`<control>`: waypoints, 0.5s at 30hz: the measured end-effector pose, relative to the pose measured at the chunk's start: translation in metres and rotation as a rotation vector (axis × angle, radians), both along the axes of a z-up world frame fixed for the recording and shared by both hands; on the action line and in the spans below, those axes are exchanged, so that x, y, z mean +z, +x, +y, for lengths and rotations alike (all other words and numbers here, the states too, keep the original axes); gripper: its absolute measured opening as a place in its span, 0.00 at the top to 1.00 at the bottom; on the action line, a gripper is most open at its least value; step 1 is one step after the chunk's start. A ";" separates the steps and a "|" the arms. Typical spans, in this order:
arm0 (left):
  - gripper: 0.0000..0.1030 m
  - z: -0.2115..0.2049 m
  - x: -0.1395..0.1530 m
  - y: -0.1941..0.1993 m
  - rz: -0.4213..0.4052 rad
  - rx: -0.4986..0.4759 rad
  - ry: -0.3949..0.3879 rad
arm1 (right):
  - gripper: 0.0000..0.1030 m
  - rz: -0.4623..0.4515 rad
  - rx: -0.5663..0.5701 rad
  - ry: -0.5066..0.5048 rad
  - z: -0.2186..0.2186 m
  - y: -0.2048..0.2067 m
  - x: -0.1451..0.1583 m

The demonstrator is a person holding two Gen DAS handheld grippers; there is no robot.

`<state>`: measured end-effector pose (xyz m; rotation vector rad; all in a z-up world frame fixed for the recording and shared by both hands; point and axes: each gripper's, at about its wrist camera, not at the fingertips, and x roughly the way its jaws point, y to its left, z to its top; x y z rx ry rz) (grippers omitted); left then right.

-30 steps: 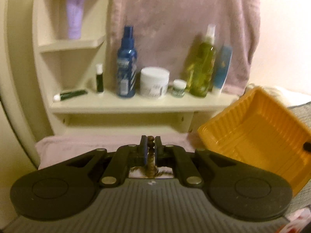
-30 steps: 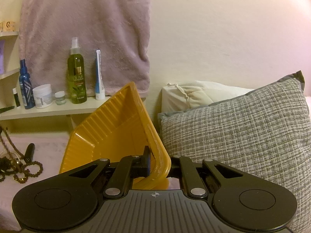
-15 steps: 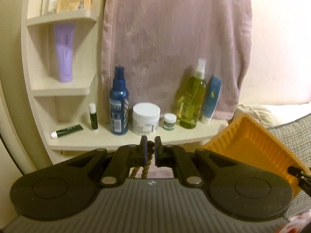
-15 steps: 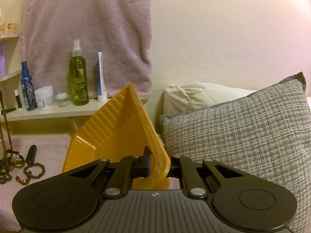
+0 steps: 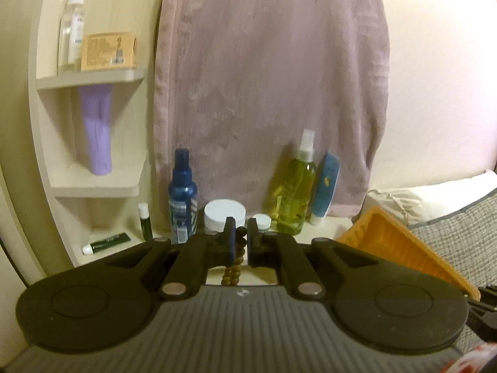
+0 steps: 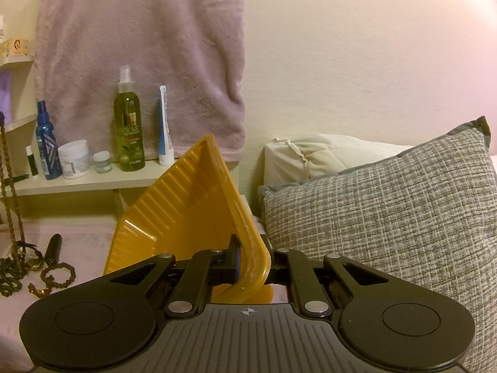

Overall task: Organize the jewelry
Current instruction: 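Grasp the brown bead strand with the left gripper and lift it, then carry the bead strand into the orange tray and open the left gripper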

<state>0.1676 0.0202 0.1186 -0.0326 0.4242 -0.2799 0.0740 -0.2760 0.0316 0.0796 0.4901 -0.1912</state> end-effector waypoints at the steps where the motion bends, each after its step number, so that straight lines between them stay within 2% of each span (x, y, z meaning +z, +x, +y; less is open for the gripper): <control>1: 0.95 0.000 0.003 -0.001 -0.007 0.000 0.001 | 0.90 0.000 0.000 -0.001 0.000 0.000 0.000; 15: 0.94 -0.013 0.035 -0.002 -0.055 -0.067 -0.004 | 0.90 -0.006 0.003 0.000 0.002 0.001 0.000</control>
